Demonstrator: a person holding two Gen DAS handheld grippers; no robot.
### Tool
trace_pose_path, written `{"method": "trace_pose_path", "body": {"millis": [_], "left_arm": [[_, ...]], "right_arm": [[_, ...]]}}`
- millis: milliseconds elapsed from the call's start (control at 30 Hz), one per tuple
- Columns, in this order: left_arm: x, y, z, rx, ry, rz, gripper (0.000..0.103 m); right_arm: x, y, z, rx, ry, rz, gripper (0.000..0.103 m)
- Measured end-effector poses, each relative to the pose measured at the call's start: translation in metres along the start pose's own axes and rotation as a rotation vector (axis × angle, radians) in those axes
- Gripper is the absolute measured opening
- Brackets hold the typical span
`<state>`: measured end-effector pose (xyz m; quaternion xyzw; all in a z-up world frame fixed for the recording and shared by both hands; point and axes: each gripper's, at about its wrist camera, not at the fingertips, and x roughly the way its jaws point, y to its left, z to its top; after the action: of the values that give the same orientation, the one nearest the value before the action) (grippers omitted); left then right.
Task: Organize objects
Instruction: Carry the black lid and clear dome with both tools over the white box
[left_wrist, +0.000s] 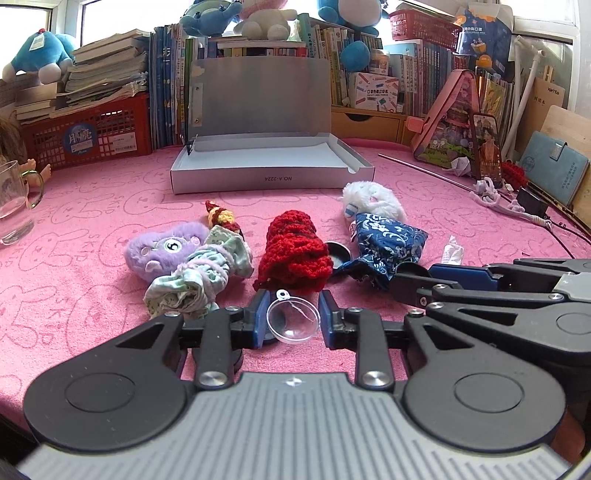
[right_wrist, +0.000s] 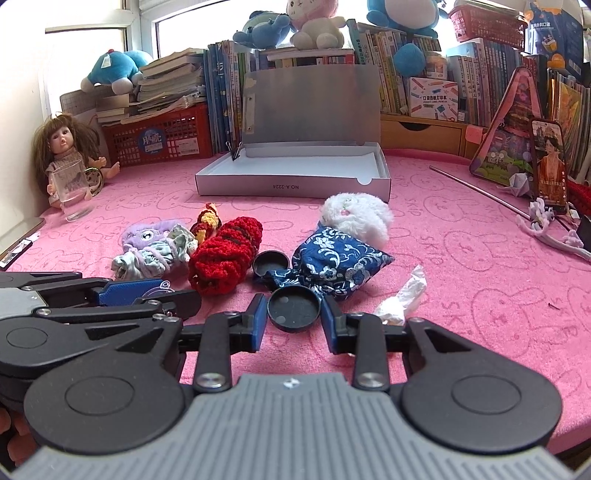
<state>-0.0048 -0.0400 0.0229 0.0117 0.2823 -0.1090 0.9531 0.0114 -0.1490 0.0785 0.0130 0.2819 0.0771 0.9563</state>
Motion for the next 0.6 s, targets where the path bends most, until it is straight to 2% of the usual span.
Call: {"method": "trace_pose_path", "body": {"millis": [600], "left_arm": [[0.013, 0.017, 0.058, -0.014, -0.057, -0.009, 0.033]], "right_arm": [[0.005, -0.032, 0.044, 0.049, -0.071, -0.061, 0.037]]}}
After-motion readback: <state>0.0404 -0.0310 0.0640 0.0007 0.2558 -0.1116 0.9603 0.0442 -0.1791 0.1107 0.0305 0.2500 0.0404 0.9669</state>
